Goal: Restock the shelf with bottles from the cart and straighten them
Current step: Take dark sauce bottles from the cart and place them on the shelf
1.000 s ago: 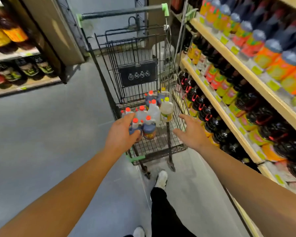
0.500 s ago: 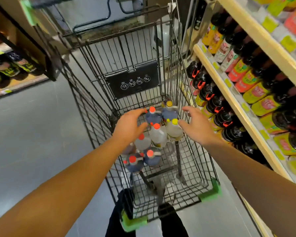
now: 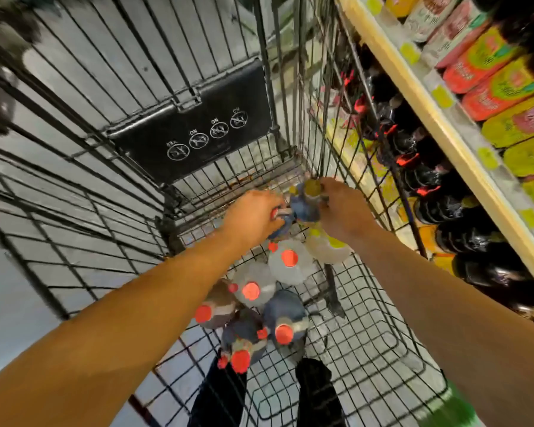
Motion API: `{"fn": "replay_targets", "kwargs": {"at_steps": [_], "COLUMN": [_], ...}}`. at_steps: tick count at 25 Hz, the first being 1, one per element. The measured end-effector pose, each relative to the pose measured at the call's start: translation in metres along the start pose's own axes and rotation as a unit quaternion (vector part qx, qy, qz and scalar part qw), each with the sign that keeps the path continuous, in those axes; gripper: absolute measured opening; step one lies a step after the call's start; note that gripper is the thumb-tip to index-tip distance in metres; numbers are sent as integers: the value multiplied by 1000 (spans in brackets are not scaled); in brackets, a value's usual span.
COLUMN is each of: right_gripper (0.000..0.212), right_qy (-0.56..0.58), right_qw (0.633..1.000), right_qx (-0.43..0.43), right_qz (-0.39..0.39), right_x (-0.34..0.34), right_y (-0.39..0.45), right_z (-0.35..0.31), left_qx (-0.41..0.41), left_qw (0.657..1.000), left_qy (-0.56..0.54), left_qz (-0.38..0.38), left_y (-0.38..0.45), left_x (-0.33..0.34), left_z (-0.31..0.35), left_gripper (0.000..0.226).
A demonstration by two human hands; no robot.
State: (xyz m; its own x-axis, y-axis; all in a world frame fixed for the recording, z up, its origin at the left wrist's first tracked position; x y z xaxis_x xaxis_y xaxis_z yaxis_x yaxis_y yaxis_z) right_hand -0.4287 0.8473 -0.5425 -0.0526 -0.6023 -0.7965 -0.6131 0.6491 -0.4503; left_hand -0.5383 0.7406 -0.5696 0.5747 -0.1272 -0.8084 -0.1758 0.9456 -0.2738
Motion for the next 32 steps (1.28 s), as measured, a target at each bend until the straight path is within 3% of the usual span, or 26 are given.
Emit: {"fn": "replay_targets", "kwargs": {"at_steps": [7,15,17,24,32], "right_gripper": [18,22,25,26,16], "right_qy": [-86,3,13,101,118], "right_qw": [992,977,960,936,929], "right_qx": [83,-82,-118,-163,-107], "right_qz": [47,197,253,295,335], "right_x": [9,-41,-73,-183,-232], "right_y": [18,-38,-65,-180,-344], "right_z": [14,-35,-50,-75,-20], "left_qx": [1,-32,-41,-72,-38], "left_qw": [995,976,969,939,935], "left_qy": [1,37,57,116,121], "left_qz": [104,214,235,315,331], "left_y": [-10,-72,-95,-200,-300], "left_x": [-3,-103,-138,-243,-239], "left_z": [-17,-10,11,130,260], "left_gripper": [10,11,11,17,17]}}
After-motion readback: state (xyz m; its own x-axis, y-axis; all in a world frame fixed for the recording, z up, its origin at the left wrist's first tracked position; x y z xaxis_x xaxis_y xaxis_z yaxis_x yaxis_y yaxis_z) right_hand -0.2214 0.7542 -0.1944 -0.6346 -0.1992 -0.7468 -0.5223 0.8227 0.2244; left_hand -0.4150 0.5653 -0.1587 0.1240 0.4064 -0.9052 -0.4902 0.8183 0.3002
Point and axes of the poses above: each hand's wrist, its own y-axis towards the middle knuckle, its own x-axis out of the palm, z = x × y, the point moved 6 cm from there along y, towards the middle knuckle, and after that the axes turned 6 degrees about x, right-handed, at the moved point
